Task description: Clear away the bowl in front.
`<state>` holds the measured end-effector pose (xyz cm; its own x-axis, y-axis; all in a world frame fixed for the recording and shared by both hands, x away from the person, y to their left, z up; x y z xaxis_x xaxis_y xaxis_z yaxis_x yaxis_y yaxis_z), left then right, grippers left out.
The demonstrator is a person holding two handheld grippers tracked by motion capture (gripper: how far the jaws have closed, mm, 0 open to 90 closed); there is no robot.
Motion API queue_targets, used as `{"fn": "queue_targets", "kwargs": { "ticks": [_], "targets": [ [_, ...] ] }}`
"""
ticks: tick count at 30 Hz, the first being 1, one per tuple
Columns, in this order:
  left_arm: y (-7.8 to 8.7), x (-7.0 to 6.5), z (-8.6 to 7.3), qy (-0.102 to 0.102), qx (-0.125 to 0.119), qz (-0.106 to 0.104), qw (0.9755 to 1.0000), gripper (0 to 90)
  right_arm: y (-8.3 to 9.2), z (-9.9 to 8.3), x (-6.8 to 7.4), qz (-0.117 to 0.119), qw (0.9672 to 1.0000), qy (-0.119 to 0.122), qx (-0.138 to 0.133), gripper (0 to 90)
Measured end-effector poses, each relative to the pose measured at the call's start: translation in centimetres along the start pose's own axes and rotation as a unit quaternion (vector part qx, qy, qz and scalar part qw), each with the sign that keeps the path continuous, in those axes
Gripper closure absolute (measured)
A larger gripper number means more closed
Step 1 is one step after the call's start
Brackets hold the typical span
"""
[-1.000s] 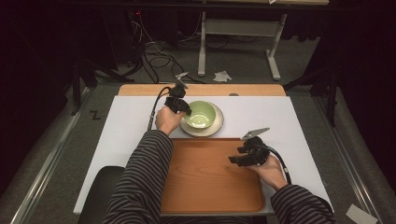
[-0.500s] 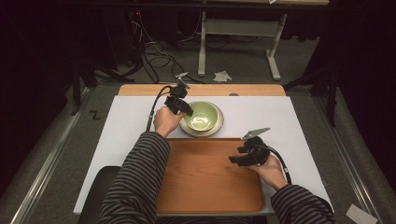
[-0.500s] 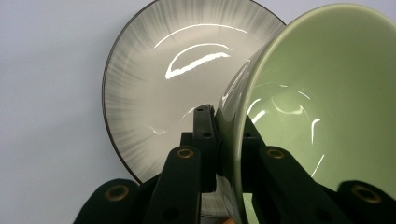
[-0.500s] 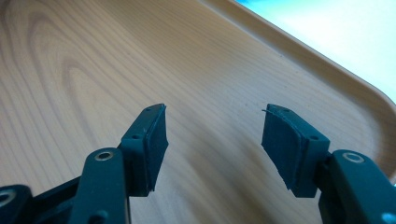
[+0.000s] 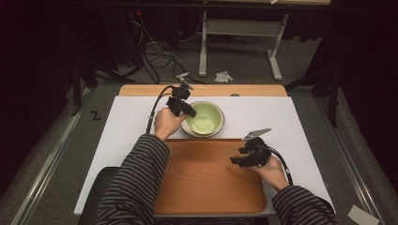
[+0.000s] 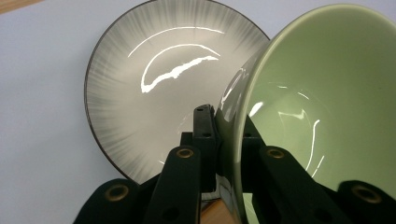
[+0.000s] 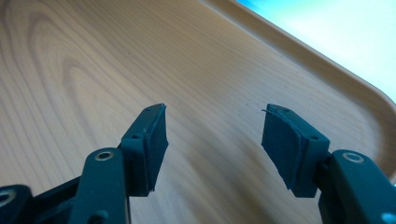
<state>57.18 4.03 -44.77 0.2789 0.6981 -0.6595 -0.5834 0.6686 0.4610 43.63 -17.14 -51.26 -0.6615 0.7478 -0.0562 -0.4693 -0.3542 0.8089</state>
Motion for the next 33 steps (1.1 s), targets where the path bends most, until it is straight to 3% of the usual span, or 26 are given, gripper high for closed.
{"fn": "queue_targets", "kwargs": {
  "ticks": [10, 22, 30, 33],
  "targets": [
    [1.3, -1.1, -0.4, 0.002, 0.002, -0.023, 0.9997, 83.7, 0.0, 0.0, 0.1, 0.001, 1.0, 0.0, 0.004, 41.6],
    [2.7, -1.6, -1.0, -0.004, 0.005, -0.034, 0.9994, 83.7, -0.1, -0.1, -0.1, 0.001, 1.0, 0.007, 0.005, 41.6],
    [3.7, -2.1, -1.6, -0.002, 0.005, -0.048, 0.9988, 83.6, 0.0, 0.0, 0.2, 0.003, 1.0, -0.003, 0.008, 41.6],
    [4.1, -2.5, -1.7, -0.005, 0.007, -0.054, 0.9985, 83.6, -0.1, -0.1, 0.0, 0.002, 1.0, 0.005, 0.006, 41.6]
  ]
}}
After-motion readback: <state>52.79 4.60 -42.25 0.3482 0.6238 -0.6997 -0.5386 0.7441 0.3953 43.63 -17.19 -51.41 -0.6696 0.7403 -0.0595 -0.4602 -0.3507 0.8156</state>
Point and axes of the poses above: each handheld gripper's, and its own axes: y roughly backward along the jaws, z roughly out of its top, x roughly to its left, the point moved 4 cm from there along -y, roughly forward along the jaws, and after that the axes turned 12 degrees about -z, right-handed, at the moved point
